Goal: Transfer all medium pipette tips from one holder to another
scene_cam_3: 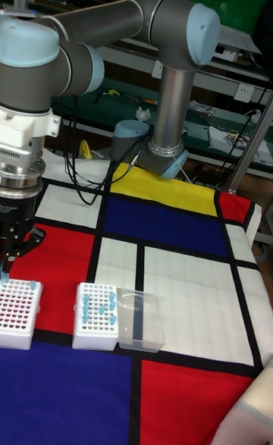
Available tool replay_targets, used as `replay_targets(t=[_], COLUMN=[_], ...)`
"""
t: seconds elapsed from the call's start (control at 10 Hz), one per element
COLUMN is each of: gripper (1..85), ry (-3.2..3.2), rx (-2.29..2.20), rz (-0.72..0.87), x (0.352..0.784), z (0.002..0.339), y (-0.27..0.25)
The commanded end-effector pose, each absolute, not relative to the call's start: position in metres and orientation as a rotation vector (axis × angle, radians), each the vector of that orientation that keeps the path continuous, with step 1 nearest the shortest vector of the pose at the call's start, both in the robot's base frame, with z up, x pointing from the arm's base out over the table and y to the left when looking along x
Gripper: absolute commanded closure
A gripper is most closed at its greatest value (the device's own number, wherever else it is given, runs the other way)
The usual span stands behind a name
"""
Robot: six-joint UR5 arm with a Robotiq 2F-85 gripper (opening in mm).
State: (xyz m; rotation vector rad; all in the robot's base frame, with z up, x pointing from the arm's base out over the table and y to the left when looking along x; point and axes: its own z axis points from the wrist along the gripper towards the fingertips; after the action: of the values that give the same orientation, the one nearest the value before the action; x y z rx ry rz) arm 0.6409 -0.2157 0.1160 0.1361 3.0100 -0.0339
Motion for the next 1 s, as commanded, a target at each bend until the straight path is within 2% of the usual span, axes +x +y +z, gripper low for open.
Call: replay_targets(t=[0.0, 0.5, 0.9], gripper=[78.7, 78.7, 78.3], ry=[3.003, 2.994, 3.013], rx=[0.148, 0.142, 0.166], rz=[-0.014, -0.016, -0.023], x=[0.640, 0.641, 0.643], z=[0.115, 0.110, 0.126], y=[-0.214, -0.215, -0.209])
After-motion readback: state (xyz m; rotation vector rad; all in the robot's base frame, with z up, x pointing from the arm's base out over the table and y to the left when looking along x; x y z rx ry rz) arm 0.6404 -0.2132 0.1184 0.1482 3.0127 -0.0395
